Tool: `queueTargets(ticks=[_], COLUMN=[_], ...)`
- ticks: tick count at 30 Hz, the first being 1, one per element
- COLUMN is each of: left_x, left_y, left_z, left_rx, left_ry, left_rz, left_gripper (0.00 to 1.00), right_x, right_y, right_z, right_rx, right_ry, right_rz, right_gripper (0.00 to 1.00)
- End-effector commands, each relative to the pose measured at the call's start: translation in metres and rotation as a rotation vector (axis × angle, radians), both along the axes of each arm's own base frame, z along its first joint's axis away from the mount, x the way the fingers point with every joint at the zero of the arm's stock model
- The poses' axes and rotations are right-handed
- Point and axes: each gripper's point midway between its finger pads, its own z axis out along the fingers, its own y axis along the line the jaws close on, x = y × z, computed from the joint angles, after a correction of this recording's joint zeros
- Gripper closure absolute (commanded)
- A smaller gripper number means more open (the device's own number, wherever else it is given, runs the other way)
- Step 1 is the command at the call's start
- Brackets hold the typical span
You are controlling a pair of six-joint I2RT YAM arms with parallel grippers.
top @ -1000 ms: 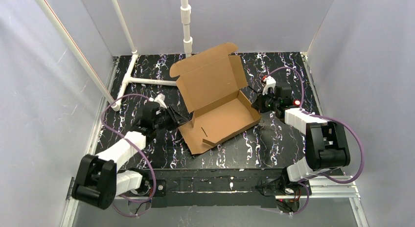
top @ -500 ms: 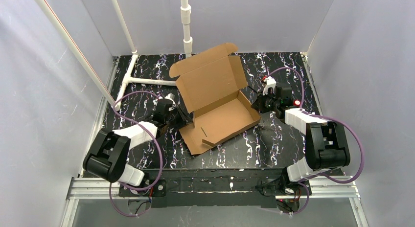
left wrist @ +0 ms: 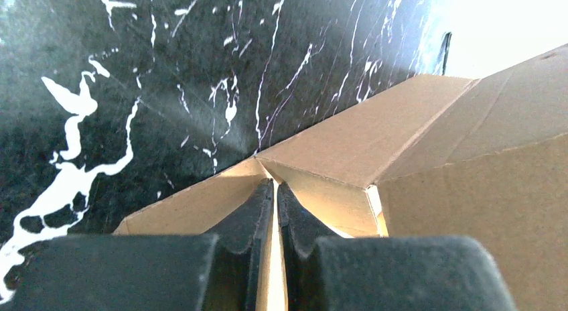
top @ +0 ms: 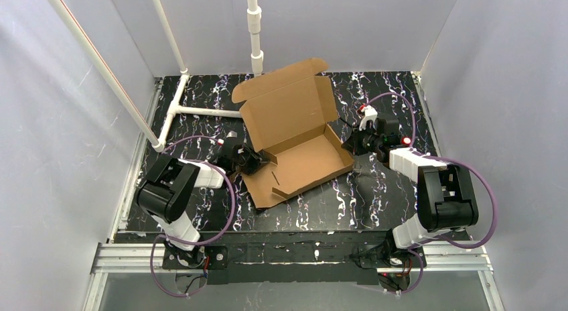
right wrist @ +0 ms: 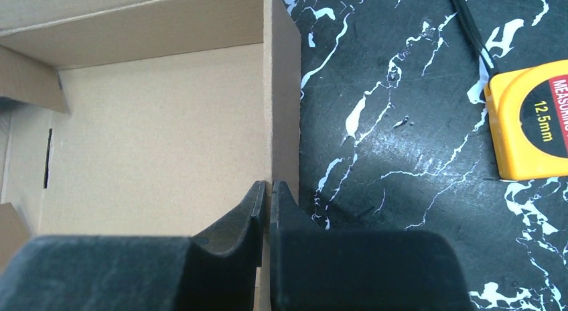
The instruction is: Fold the paper box
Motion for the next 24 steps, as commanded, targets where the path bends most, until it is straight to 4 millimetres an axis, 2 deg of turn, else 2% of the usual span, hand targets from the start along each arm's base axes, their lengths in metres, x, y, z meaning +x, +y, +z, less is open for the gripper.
queueTargets(ticks=[1, 7, 9, 12, 17, 21, 24], left_x=[0.027, 0.043, 0.047, 0.049, 0.03, -0.001, -0.022], left_y=[0.0, 0.014, 0.016, 0.015, 0.02, 0.029, 0.035], left_z=[0.017, 0.007, 0.008, 0.022, 0.049, 0.054, 0.065], left_rx=[-0.052, -0.105, -0.139, -0.176, -0.19, -0.178, -0.156], left_ry=[-0.075, -0.07, -0.084, -0.133, -0.195, -0.155, -0.168], left_rz=[0.091, 0.155, 0.155, 0.11, -0.005, -0.091, -0.122], left_gripper=[0.94, 0.92, 0.92, 0.92, 0.89, 0.86, 0.85], right_x=[-0.003, -0.004, -0.003, -0.003, 0.0, 0.001, 0.001], right_y=[0.007, 0.008, 0.007, 0.006, 0.005, 0.004, 0.004], right_z=[-0.001, -0.003, -0.005, -0.005, 0.0, 0.0, 0.0], right_rx=[0.037, 0.031, 0.026, 0.021, 0.016, 0.014, 0.012], right_ry=[0.011, 0.019, 0.024, 0.022, 0.011, 0.01, 0.008], right_rz=[0.026, 0.037, 0.037, 0.037, 0.038, 0.036, 0.034], right_gripper=[0.99, 0.99, 0.99, 0.99, 0.99, 0.99, 0.99])
